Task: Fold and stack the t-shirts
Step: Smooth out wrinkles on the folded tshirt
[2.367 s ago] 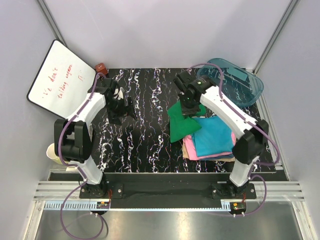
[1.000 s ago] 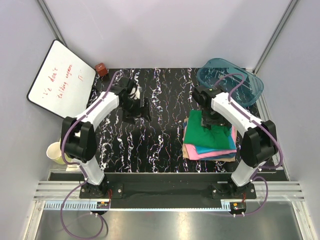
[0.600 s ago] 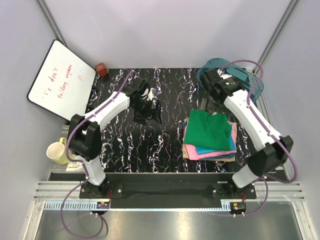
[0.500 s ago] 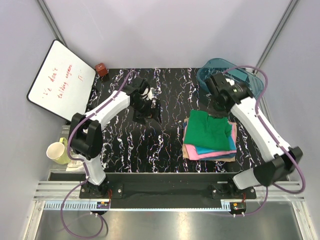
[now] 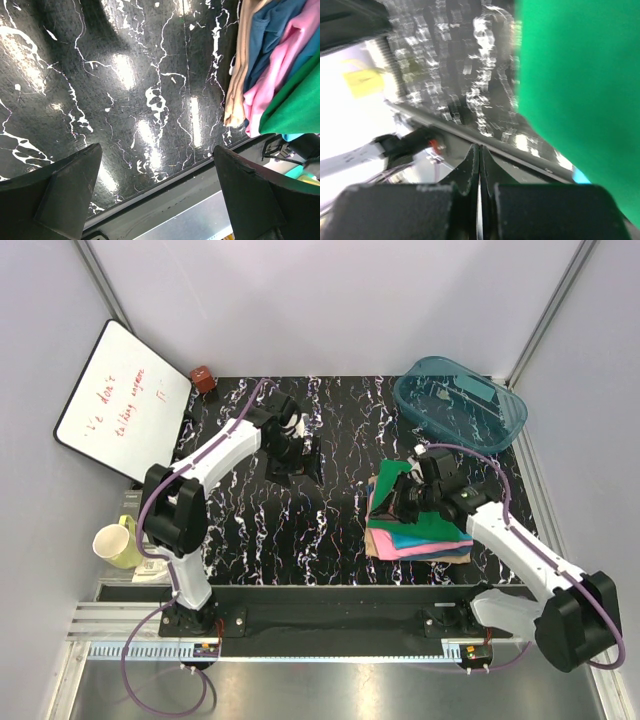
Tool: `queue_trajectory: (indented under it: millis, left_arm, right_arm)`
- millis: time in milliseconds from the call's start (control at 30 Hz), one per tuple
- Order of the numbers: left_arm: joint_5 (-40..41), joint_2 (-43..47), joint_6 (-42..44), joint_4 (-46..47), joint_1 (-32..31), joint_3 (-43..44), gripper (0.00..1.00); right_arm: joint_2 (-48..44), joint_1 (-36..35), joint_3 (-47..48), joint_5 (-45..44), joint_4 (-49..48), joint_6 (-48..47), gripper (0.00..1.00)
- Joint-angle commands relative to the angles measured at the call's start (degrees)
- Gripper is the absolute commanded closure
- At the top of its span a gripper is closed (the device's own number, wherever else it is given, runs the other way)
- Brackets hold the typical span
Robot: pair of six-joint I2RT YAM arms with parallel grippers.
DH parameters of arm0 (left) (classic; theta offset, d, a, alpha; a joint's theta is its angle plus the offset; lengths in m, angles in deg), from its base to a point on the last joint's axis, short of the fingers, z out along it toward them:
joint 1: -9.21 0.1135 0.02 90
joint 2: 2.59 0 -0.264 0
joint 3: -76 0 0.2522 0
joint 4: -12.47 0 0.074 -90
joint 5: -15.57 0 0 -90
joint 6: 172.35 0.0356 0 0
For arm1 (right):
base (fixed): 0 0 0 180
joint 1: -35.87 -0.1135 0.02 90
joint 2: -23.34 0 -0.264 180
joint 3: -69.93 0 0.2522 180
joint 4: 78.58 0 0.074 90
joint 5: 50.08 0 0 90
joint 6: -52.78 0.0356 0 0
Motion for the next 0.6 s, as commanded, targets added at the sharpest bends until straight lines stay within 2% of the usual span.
queue_trajectory:
  millis: [0, 100, 133, 200, 233, 300, 333, 400, 433, 500, 533, 567]
  left_arm:
    - [1.3, -0.3, 1.1, -1.0, 0.1, 1.5, 0.01]
    - [2.1, 0.0, 1.6, -1.6, 0.1, 1.7, 0.01]
    - [2.3, 0.2, 1.8, -1.8, 0.1, 1.7, 0.01]
    - [2.8, 0.3, 2.1, -2.2, 0.1, 1.8, 0.01]
    - [2.9, 0.5, 2.2, -2.4, 0.1, 1.8, 0.01]
    - [3.3, 0.6, 2.4, -2.5, 0.1, 1.8, 0.01]
    - [3.3, 0.7, 2.5, -2.5, 0.1, 1.8, 0.01]
    - [3.2, 0.5, 2.7, -2.6, 0.1, 1.8, 0.01]
    - [3.4, 0.4, 3.0, -2.9, 0.1, 2.0, 0.01]
    - [3.7, 0.4, 3.2, -3.2, 0.1, 2.5, 0.01]
    - [3.8, 0.4, 3.4, -3.4, 0.0, 2.6, 0.01]
    - [3.9, 0.4, 3.5, -3.4, 0.1, 2.8, 0.01]
  right_arm:
    - [0.2, 1.5, -5.2, 14.5, -22.2, 5.8, 1.00]
    - [3.4, 2.9, -8.9, 18.9, -31.9, 9.4, 1.00]
    - [4.0, 4.5, -10.7, 19.7, -40.3, 13.7, 1.00]
    - [4.8, 6.6, -17.0, 23.0, -48.9, 18.5, 1.00]
    - [6.2, 7.7, -19.1, 24.1, -57.3, 22.9, 1.00]
    - [8.7, 9.7, -24.4, 26.9, -64.7, 26.2, 1.00]
    - [11.9, 10.3, -26.2, 27.6, -72.6, 29.4, 1.00]
    - [15.8, 12.3, -31.6, 28.5, -82.4, 33.3, 1.00]
    - [20.6, 13.1, -33.4, 28.5, -92.8, 37.6, 1.00]
    - [26.8, 14.8, -37.5, 28.9, -103.5, 43.0, 1.00]
    - [34.4, 15.0, -38.3, 29.1, -113.2, 44.6, 1.00]
    - [38.7, 15.0, -38.6, 29.3, -118.0, 45.9, 1.00]
